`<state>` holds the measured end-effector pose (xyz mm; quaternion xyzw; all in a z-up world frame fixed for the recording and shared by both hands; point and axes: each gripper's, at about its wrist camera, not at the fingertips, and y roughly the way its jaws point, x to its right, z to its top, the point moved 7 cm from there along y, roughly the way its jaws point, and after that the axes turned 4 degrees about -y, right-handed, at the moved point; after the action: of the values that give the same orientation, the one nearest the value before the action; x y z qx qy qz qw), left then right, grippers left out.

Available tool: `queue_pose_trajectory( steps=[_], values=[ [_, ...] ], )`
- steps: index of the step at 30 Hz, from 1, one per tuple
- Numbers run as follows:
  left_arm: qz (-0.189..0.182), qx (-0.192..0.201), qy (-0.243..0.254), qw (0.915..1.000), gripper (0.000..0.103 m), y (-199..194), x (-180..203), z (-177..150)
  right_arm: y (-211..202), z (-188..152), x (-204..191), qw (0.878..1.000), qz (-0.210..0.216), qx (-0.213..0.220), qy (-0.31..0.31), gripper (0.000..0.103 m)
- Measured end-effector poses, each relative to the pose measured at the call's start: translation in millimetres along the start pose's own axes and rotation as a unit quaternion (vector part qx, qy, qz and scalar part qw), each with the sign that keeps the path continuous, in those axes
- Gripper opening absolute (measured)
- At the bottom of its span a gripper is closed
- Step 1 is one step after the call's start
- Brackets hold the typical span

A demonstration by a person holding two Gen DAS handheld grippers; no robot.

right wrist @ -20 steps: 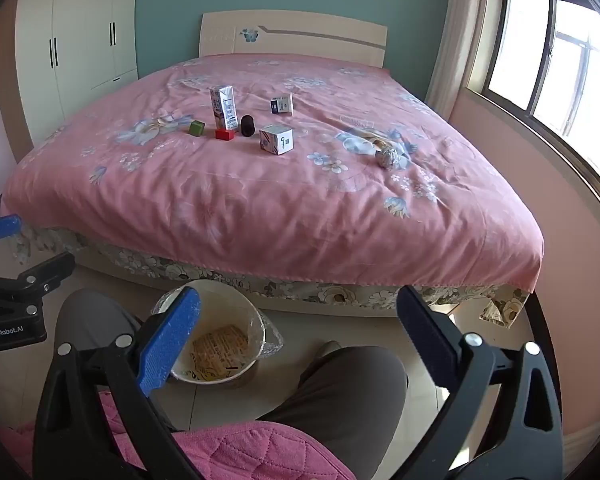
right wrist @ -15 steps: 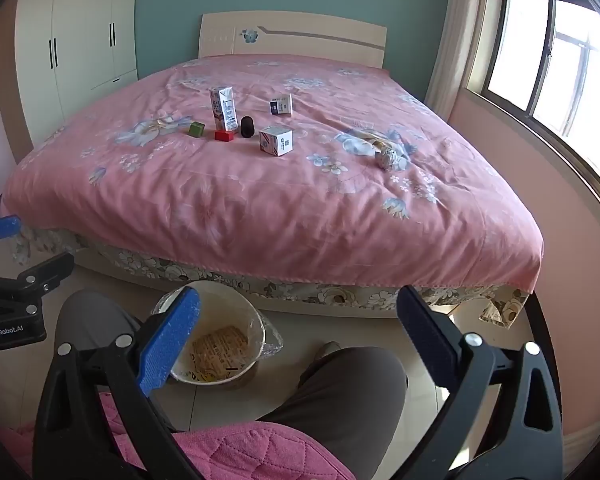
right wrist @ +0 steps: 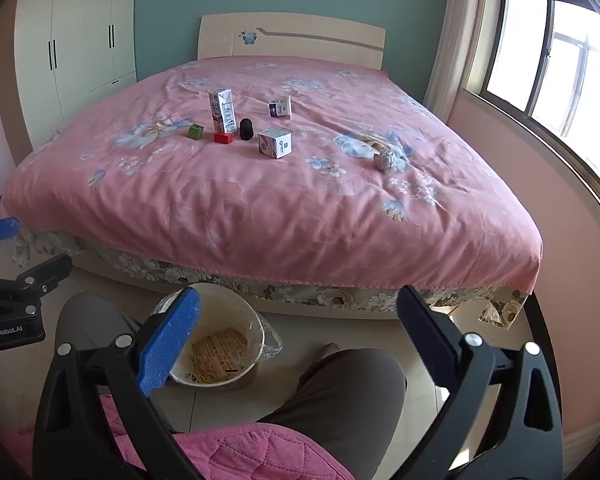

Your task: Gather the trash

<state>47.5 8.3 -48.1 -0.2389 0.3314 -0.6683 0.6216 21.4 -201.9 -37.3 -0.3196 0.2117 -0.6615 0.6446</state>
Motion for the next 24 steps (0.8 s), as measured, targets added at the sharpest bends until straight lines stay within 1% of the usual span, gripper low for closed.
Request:
queue_pose_trajectory(
  steps=[24],
  values=[
    [0.003,-0.001,-0.003,1.0000,0.099,1.8,1.9,-0.1,-2.7,0.7,-0.4,1.000,-0.004,0.006,-0.003,0.097]
  ],
)
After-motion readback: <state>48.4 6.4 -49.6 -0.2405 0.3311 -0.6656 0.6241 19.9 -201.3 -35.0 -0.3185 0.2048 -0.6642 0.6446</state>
